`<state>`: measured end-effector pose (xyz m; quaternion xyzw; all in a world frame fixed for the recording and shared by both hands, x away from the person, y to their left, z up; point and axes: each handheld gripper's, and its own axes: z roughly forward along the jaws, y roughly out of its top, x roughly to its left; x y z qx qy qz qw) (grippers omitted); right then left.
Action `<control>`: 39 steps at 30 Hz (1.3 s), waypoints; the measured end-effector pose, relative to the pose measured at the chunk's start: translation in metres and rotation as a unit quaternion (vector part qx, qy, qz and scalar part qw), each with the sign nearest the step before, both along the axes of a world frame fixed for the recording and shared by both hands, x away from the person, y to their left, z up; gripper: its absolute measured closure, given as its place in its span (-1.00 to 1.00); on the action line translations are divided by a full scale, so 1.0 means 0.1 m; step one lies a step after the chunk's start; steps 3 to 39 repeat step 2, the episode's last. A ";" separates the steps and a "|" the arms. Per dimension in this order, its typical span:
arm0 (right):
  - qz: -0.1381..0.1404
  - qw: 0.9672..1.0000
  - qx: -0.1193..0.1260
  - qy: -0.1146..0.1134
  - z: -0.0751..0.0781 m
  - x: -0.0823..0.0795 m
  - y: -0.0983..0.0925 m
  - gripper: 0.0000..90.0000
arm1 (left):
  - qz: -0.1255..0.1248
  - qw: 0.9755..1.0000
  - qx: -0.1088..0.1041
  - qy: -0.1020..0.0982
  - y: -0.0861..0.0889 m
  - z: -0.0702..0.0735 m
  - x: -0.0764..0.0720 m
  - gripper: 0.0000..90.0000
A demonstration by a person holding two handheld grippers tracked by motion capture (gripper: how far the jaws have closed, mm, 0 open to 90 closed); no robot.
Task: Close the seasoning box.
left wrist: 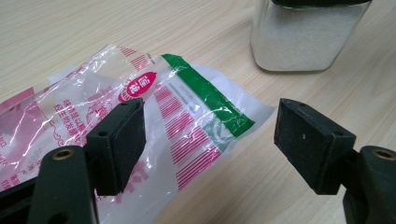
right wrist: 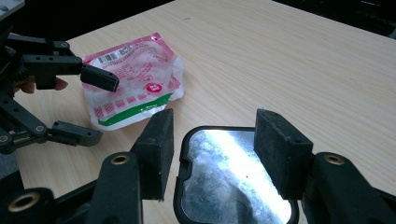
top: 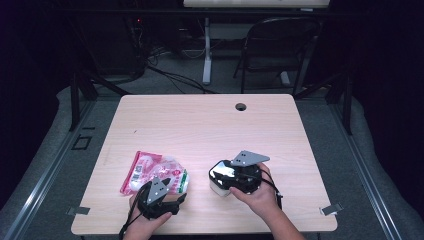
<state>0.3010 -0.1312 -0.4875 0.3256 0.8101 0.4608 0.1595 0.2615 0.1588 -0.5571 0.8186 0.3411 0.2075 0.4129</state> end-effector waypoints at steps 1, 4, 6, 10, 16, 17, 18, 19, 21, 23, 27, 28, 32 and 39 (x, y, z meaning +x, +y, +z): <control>-0.001 1.000 0.001 0.001 0.00 0.00 0.00 0.06 | -0.001 1.000 0.002 0.003 0.00 0.01 0.00 -0.44; -0.001 1.000 0.003 0.002 0.00 0.00 -0.01 0.06 | -0.001 1.000 0.001 0.002 0.00 0.01 0.00 -0.44; -0.001 1.000 0.003 0.002 0.00 0.00 -0.01 0.06 | -0.001 1.000 0.001 0.002 0.00 0.01 0.00 -0.44; -0.001 1.000 0.003 0.002 0.00 0.00 -0.01 0.06 | -0.001 1.000 0.001 0.002 0.00 0.01 0.00 -0.44; -0.001 1.000 0.003 0.002 0.00 0.00 -0.01 0.06 | -0.001 1.000 0.001 0.002 0.00 0.01 0.00 -0.44; -0.001 1.000 0.003 0.002 0.00 0.00 -0.01 0.06 | -0.001 1.000 0.001 0.002 0.00 0.01 0.00 -0.44; -0.001 1.000 0.003 0.002 0.00 0.00 -0.01 0.06 | -0.001 1.000 0.001 0.002 0.00 0.01 0.00 -0.44; -0.001 1.000 0.003 0.002 0.00 0.00 -0.01 0.06 | -0.001 1.000 0.001 0.002 0.00 0.01 0.00 -0.44; -0.001 1.000 0.003 0.002 0.00 0.00 -0.01 0.06 | -0.001 1.000 0.001 0.002 0.00 0.01 0.00 -0.44; -0.001 1.000 0.003 0.002 0.00 0.00 -0.01 0.06 | -0.001 1.000 0.001 0.002 0.00 0.01 0.00 -0.44; -0.001 1.000 0.003 0.002 0.00 0.00 -0.01 0.06 | -0.001 1.000 0.001 0.002 0.00 0.01 0.00 -0.44; -0.001 1.000 0.003 0.002 0.00 0.00 -0.01 0.06 | -0.001 1.000 0.001 0.002 0.00 0.01 0.00 -0.44; -0.001 1.000 0.003 0.002 0.00 0.00 -0.01 0.06 | -0.001 1.000 0.001 0.002 0.00 0.01 0.00 -0.44; -0.001 1.000 0.003 0.002 0.00 0.00 -0.01 0.06 | -0.001 1.000 0.001 0.002 0.00 0.01 0.00 -0.44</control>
